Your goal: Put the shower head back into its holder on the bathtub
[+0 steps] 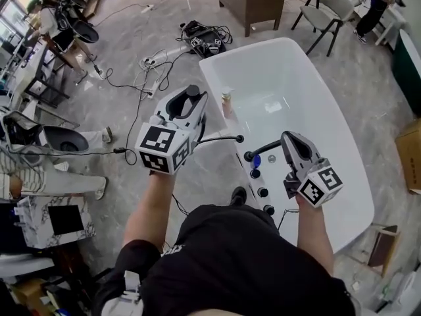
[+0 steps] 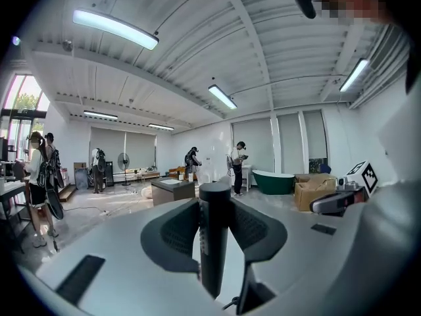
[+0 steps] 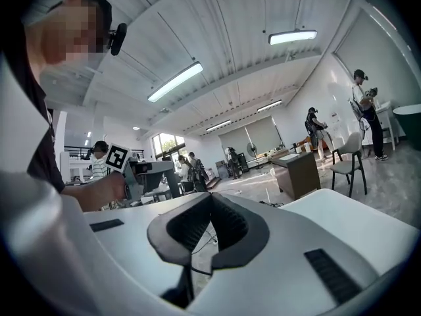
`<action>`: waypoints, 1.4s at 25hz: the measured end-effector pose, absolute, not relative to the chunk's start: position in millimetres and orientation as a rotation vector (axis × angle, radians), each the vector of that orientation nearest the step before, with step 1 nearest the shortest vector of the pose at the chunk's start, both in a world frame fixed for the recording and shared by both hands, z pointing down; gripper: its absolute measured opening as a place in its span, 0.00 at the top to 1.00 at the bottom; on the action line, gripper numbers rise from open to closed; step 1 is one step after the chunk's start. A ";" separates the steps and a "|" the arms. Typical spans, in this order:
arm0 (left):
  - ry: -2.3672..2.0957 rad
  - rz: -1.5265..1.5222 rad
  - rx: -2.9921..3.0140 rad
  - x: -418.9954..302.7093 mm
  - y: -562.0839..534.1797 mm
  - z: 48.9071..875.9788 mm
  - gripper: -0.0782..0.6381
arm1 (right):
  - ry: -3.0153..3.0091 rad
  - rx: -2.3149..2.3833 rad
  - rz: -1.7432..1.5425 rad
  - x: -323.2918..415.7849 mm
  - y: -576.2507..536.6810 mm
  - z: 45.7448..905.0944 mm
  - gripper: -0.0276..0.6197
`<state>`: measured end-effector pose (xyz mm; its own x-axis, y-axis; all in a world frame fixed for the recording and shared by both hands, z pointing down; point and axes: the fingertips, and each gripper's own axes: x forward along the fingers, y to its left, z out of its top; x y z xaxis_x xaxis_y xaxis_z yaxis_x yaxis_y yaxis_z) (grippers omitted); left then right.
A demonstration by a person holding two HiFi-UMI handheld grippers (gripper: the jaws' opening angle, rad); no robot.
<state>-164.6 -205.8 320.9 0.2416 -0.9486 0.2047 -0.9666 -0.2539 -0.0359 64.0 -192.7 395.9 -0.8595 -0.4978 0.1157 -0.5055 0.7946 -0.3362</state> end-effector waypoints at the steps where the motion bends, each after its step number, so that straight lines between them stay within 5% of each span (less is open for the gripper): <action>1: -1.854 0.288 2.405 -161.4 -211.8 320.2 0.69 | -2.954 0.824 0.575 65.7 -198.6 399.9 0.94; 27: -1.579 0.019 2.747 -104.9 -263.0 217.3 0.69 | -2.912 0.909 0.611 55.7 -235.4 394.4 0.94; 35: -1.535 0.164 2.681 -97.3 -266.6 268.2 0.69 | -2.902 0.915 0.648 56.9 -231.2 402.7 0.94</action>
